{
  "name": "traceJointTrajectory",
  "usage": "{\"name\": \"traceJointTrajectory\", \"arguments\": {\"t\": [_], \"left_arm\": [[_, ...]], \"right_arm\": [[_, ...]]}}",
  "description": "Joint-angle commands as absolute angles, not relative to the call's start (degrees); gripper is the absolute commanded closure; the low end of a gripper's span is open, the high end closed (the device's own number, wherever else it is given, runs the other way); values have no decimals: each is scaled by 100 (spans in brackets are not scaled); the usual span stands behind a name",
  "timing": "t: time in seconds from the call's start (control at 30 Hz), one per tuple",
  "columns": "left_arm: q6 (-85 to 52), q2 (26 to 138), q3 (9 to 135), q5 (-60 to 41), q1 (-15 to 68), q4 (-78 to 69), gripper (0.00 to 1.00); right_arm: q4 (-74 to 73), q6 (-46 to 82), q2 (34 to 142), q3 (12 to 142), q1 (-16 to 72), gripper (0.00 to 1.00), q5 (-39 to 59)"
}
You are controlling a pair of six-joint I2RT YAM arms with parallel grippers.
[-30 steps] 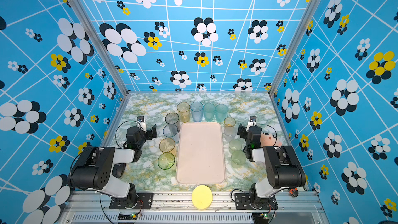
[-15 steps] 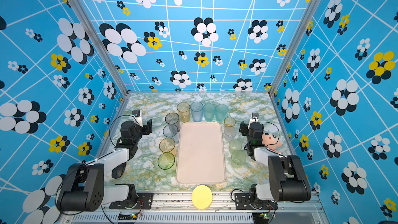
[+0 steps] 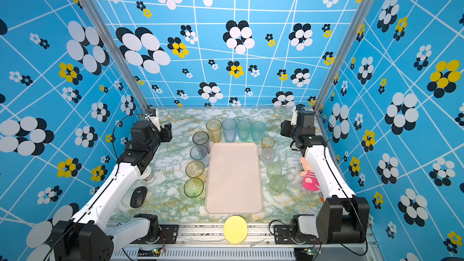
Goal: Place the glasses into the tray
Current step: 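Move the right gripper over the small amber cup while the left arm rises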
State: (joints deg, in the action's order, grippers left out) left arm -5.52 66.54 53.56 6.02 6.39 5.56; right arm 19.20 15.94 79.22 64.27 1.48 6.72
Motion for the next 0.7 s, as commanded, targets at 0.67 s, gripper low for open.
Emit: {"name": "traceJointTrajectory", "arguments": {"t": [0.67], "left_arm": [[-402,7573,6415,615,1385,1803,50]], "right_arm": [[3557,1986,9760,7522,554,72,183]]}}
